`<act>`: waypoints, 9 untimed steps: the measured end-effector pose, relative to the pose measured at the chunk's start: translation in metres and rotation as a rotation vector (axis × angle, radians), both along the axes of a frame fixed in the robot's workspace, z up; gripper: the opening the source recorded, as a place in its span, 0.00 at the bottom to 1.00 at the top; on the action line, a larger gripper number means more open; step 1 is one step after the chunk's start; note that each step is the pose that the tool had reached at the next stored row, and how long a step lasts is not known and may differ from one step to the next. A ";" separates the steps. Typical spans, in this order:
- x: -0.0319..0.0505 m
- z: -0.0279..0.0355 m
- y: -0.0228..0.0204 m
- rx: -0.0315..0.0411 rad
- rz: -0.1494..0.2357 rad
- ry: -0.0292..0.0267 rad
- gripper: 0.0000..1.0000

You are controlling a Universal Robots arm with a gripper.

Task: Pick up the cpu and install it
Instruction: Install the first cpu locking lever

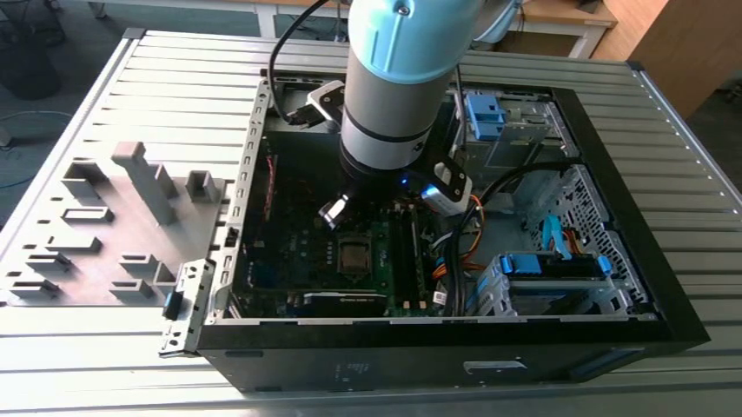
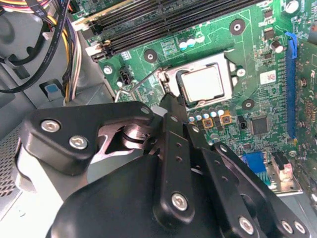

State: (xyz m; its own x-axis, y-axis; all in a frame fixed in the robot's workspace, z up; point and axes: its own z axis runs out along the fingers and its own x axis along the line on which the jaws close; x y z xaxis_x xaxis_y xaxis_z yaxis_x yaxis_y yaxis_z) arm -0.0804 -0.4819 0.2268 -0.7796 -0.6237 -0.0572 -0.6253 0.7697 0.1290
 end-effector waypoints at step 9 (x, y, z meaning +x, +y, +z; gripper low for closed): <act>0.0000 0.0209 0.0000 -0.0002 0.000 0.0001 0.11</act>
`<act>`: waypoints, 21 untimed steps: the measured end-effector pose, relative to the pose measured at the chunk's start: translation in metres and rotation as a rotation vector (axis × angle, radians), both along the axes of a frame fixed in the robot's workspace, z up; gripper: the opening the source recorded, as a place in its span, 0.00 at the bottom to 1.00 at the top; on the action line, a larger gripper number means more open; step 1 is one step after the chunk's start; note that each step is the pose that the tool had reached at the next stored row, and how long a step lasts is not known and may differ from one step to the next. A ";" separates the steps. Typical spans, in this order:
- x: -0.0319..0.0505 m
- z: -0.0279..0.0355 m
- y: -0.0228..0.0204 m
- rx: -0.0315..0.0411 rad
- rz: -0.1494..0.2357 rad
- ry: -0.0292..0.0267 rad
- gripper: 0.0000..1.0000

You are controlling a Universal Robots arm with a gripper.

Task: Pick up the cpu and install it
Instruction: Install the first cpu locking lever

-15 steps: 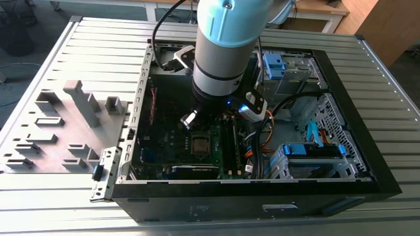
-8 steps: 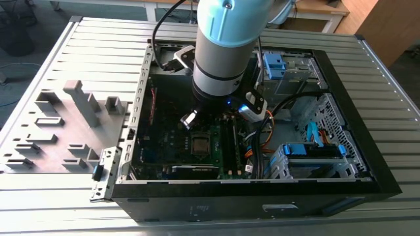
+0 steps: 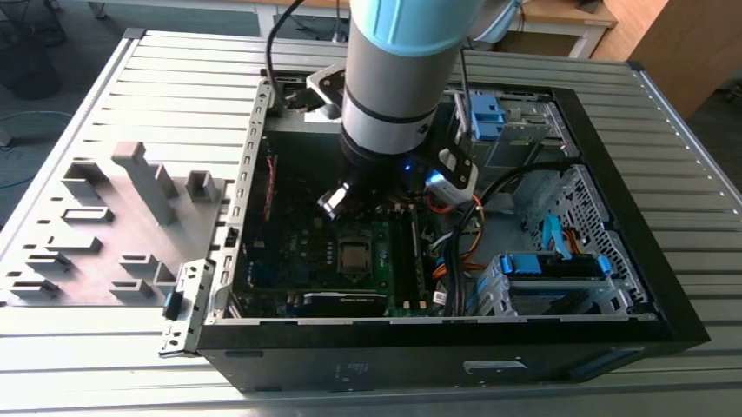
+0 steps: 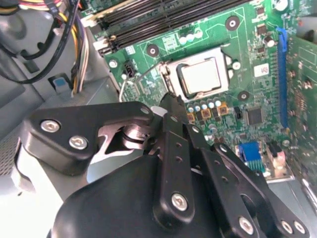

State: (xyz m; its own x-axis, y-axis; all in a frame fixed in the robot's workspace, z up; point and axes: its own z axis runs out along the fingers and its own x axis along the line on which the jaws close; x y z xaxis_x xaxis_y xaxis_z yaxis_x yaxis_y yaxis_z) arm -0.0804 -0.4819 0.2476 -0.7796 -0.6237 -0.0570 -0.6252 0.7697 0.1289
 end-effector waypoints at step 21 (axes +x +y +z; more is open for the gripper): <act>0.0202 0.0032 0.0063 0.0028 0.000 -0.0001 0.11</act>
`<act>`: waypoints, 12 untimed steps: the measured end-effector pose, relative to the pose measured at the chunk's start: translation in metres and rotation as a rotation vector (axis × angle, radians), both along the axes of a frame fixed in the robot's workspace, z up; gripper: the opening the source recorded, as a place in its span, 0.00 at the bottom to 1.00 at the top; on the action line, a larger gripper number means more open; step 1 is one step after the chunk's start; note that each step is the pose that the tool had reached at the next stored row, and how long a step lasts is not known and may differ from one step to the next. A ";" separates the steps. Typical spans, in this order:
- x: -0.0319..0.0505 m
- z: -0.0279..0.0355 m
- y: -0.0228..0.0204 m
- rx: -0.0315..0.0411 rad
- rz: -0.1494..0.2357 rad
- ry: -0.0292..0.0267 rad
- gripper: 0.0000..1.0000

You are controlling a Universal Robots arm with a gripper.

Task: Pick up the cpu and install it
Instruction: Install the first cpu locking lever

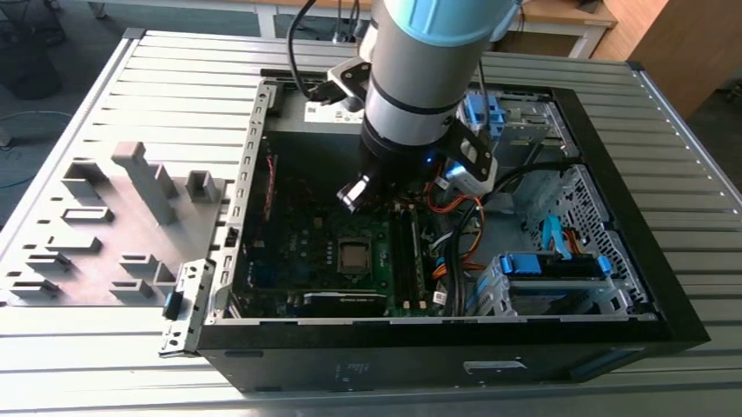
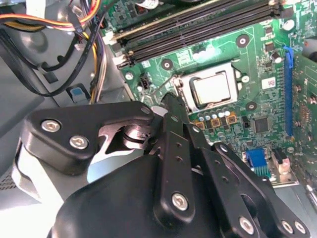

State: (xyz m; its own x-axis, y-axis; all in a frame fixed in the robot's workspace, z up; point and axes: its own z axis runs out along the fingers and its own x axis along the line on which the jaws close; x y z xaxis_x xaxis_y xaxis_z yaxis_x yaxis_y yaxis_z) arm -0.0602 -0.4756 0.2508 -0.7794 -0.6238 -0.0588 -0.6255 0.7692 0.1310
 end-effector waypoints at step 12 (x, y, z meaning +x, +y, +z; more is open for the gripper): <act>0.0081 0.0051 0.0124 0.0001 0.000 0.0000 0.11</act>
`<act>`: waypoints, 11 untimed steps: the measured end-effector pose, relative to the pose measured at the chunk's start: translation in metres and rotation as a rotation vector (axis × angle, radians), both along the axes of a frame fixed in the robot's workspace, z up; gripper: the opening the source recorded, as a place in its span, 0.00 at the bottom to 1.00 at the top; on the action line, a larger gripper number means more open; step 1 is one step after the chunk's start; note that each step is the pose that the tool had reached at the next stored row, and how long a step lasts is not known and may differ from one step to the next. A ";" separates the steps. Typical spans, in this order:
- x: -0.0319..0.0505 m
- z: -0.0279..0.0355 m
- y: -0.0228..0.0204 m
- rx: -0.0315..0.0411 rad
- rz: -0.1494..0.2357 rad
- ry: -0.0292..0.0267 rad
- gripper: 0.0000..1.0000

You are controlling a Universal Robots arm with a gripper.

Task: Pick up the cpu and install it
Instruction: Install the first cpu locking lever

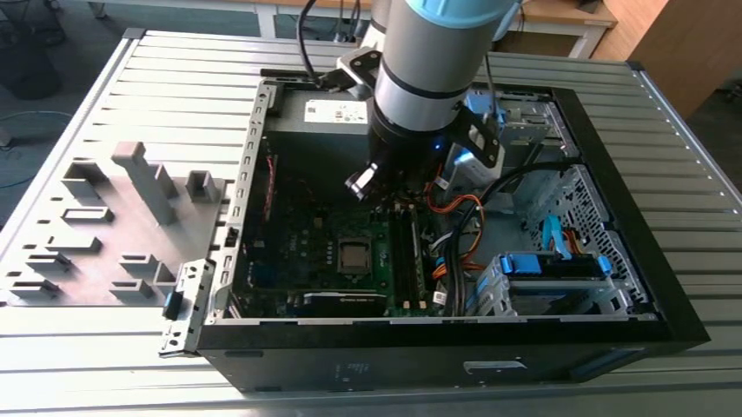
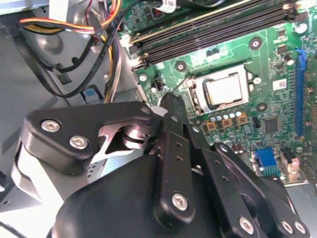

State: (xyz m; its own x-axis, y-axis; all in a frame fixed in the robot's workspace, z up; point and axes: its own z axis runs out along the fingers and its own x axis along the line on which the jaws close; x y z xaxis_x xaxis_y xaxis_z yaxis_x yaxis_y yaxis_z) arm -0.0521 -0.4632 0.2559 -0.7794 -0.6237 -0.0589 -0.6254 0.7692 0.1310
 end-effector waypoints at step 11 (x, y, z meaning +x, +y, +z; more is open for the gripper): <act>0.0022 -0.0023 0.0098 -0.0008 0.004 0.0000 0.11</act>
State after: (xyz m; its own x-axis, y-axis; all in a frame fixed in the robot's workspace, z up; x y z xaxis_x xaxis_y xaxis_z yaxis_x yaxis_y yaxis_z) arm -0.0499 -0.4534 0.2536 -0.7770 -0.6268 -0.0583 -0.6284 0.7669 0.1304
